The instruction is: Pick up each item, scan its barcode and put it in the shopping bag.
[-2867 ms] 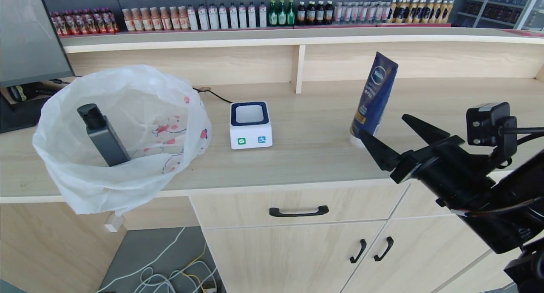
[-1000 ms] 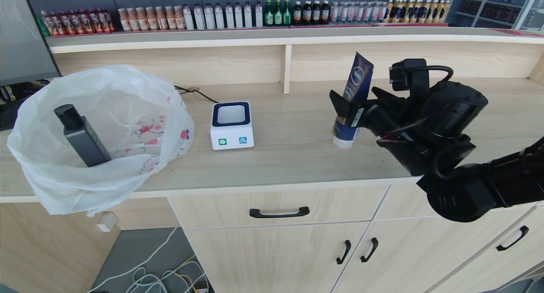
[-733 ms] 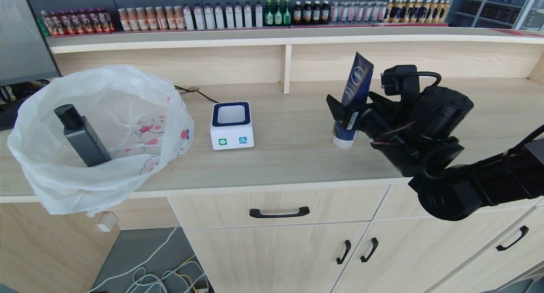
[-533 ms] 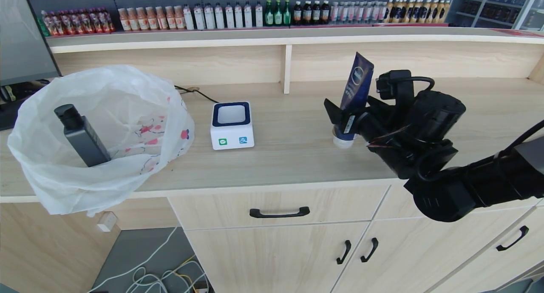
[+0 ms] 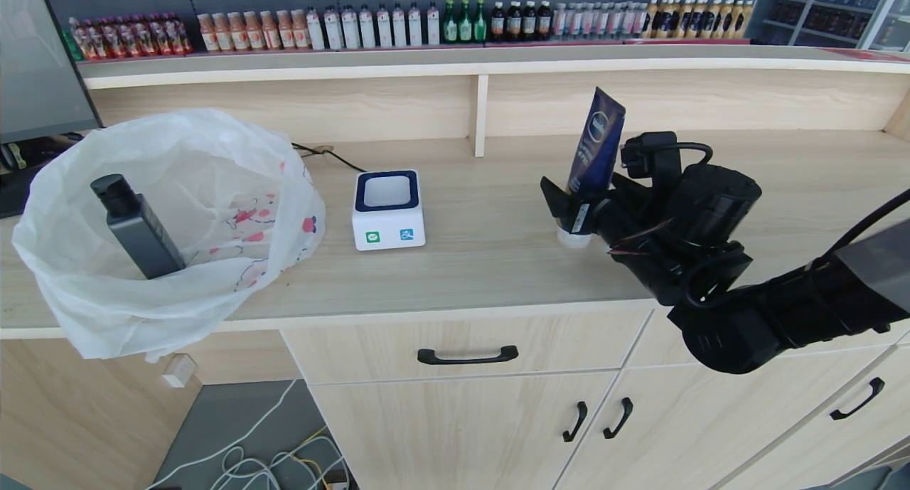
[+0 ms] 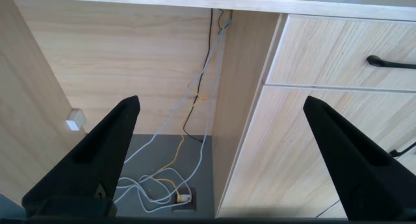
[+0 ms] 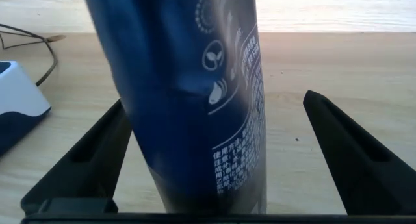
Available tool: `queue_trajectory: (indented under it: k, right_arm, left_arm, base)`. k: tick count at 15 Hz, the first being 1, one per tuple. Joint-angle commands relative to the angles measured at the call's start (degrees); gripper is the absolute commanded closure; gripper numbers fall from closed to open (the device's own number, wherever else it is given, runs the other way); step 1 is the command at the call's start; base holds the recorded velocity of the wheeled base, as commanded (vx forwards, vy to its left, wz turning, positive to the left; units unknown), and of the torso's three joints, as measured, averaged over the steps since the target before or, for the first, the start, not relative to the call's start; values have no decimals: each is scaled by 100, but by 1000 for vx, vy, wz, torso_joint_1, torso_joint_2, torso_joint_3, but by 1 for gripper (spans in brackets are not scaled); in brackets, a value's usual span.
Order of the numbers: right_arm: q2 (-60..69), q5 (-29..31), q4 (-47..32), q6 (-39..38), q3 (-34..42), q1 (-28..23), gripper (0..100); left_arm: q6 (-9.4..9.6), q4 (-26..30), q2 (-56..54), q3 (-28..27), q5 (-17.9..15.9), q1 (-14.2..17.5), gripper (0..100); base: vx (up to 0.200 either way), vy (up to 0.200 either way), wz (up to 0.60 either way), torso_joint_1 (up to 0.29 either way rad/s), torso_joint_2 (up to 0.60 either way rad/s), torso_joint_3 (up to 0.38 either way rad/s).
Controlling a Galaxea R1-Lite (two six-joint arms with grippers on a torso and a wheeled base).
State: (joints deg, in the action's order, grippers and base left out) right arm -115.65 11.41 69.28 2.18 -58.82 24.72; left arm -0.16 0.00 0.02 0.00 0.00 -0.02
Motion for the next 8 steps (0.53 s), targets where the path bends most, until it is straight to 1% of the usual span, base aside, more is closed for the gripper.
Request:
queue_trajectory:
  k: [1, 2, 3, 5, 8]
  right_arm:
    - [-54, 2, -2, 2, 11, 15, 0]
    - [-63, 2, -2, 2, 11, 6, 0]
    - [-63, 2, -2, 2, 11, 6, 100]
    - [-72, 2, 33, -7, 2, 15, 100]
    - [-72, -7, 288, -7, 55, 15, 100]
  left_arm:
    - [-2, 0, -2, 0, 0, -6, 0]
    - [-2, 0, -2, 0, 0, -6, 0]
    - [-2, 0, -2, 0, 0, -6, 0]
    - [-2, 0, -2, 0, 0, 2, 0]
    - [-2, 0, -2, 0, 0, 2, 0]
  base:
    - [0, 0, 0, 0, 0, 0]
    - [0, 0, 0, 0, 0, 0]
    - [0, 0, 0, 0, 0, 0]
    - [0, 0, 0, 0, 0, 0]
    - [0, 0, 0, 0, 0, 0]
